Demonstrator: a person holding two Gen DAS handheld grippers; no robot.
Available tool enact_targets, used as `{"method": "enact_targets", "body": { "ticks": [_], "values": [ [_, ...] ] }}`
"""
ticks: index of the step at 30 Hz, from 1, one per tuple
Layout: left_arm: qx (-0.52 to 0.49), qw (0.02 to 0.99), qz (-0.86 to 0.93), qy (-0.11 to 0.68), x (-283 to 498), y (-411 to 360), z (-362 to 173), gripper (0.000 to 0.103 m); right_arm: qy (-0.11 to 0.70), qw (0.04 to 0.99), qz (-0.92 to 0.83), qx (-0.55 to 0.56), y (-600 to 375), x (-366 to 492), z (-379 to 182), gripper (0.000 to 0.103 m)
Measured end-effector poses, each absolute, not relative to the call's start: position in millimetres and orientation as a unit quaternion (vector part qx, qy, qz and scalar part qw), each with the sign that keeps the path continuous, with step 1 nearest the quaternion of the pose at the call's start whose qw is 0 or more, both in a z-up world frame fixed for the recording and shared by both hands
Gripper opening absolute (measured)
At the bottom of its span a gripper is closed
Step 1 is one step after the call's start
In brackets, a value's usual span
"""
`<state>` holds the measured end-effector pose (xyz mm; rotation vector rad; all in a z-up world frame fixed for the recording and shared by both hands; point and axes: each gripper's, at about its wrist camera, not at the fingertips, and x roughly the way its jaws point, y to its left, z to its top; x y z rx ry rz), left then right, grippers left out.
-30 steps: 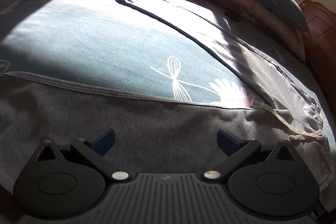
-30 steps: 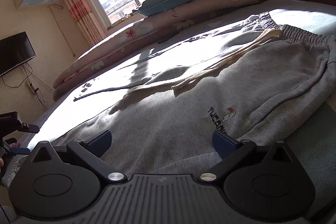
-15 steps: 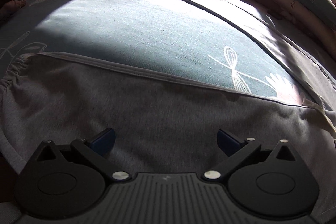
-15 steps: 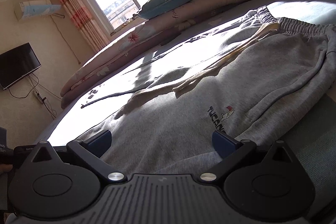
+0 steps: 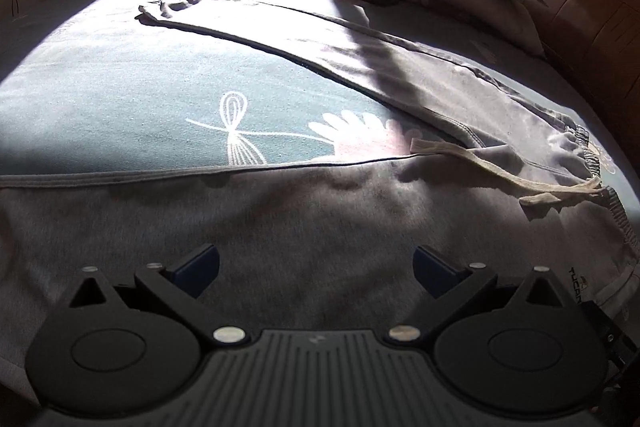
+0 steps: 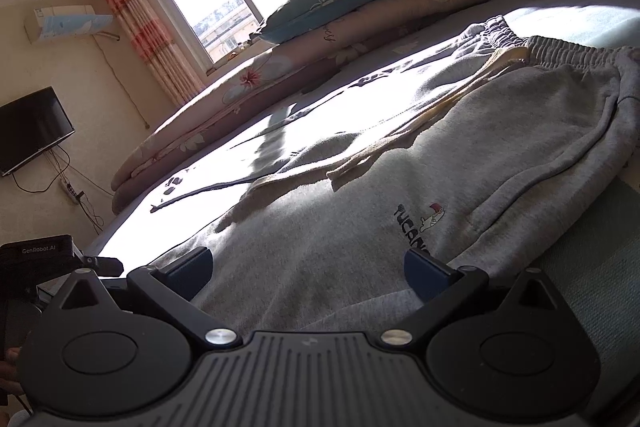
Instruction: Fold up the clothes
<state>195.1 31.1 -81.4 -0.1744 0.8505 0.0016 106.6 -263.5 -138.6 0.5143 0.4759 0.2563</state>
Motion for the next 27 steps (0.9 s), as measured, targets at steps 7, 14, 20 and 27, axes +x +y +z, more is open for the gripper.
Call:
{"method": "enact_targets", "body": {
  "ticks": [7, 14, 20, 27],
  "values": [
    [-0.046, 0.902, -0.003, 0.429, 197, 13, -99, 0.102, 0.232, 0.932, 0.127, 0.246, -263, 106, -139, 0.103],
    [-0.065, 0.893, 0.032, 0.444, 192, 38, -111, 0.102, 0.232, 0.935, 0.123, 0.240, -260, 106, -139, 0.103],
    [-0.077, 0.901, 0.039, 0.425, 178, 41, -97, 0.102, 0.236, 0.936, 0.121, 0.230, -258, 107, -137, 0.103],
    [-0.064, 0.935, -0.029, 0.348, 164, 5, -74, 0.102, 0.217, 0.940, 0.117, 0.237, -259, 99, -117, 0.103]
  ]
}}
